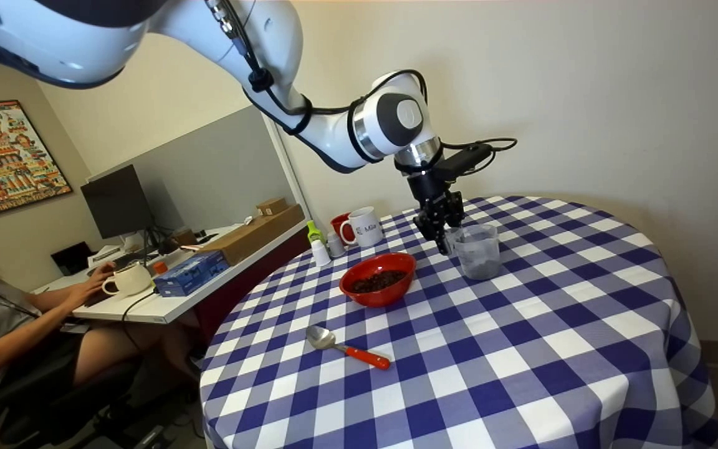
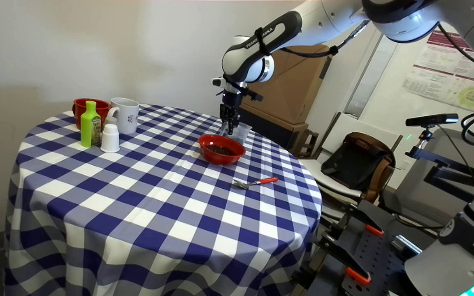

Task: Pick up the jar and pour some of its contents into the bowl

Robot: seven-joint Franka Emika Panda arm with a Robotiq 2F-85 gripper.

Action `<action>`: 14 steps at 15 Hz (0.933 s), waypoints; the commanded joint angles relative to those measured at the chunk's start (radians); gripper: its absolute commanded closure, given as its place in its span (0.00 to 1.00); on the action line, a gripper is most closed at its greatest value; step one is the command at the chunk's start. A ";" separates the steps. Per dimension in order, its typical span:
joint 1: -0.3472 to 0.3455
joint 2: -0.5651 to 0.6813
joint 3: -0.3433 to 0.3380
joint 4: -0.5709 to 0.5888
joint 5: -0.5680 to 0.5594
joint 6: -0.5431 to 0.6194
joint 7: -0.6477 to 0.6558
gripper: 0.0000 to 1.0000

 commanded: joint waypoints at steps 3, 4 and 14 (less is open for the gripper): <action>-0.008 -0.058 0.016 -0.054 -0.012 0.023 0.041 0.02; -0.014 -0.073 0.026 -0.060 -0.005 0.025 0.031 0.00; 0.086 -0.243 -0.028 -0.129 -0.045 -0.008 0.314 0.00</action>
